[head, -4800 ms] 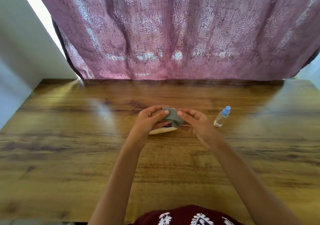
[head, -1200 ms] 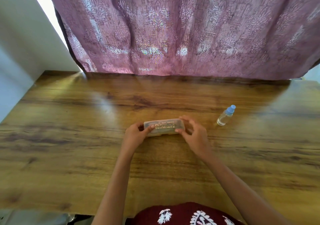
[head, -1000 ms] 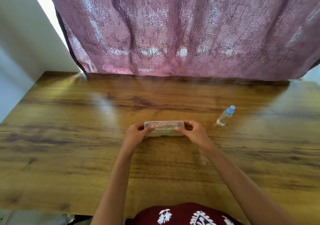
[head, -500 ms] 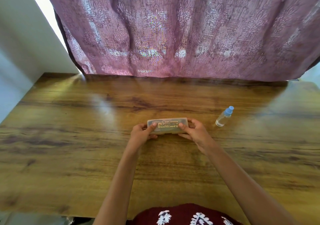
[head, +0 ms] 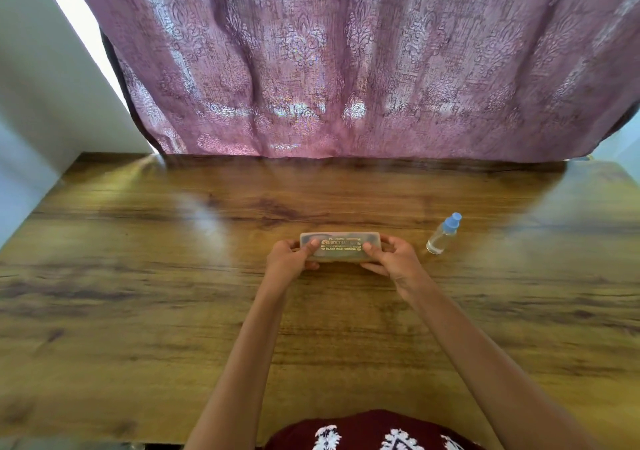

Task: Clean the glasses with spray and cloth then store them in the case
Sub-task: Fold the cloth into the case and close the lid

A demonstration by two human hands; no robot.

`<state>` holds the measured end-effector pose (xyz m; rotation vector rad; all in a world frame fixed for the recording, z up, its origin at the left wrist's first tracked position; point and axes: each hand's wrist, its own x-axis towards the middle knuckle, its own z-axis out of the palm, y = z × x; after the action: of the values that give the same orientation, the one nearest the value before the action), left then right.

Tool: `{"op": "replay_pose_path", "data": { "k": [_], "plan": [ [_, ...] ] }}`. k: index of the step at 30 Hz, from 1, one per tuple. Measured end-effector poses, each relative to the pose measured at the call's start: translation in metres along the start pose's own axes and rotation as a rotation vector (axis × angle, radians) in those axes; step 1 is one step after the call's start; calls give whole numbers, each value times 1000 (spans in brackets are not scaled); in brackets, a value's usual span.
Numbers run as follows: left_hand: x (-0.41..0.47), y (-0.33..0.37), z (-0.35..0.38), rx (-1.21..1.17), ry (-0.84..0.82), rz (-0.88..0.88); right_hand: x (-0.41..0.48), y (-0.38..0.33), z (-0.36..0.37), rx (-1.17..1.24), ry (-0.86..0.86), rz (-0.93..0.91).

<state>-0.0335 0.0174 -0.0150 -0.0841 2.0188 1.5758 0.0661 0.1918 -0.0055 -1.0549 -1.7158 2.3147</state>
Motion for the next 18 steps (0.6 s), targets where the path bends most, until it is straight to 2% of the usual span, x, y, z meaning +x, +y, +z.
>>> {"op": "replay_pose_path", "data": {
  "k": [5,9,14,18],
  "plan": [
    [-1,10,3,-13,-21,31,4,-8,-4,40,11,-4],
    [4,23,9,-63,-15,96,10,-23,-3,23,24,-74],
    [24,42,22,213,174,231,35,-35,0,-217,214,-199],
    [37,51,27,287,200,216,48,-37,3,-461,302,-259]
  ]
}}
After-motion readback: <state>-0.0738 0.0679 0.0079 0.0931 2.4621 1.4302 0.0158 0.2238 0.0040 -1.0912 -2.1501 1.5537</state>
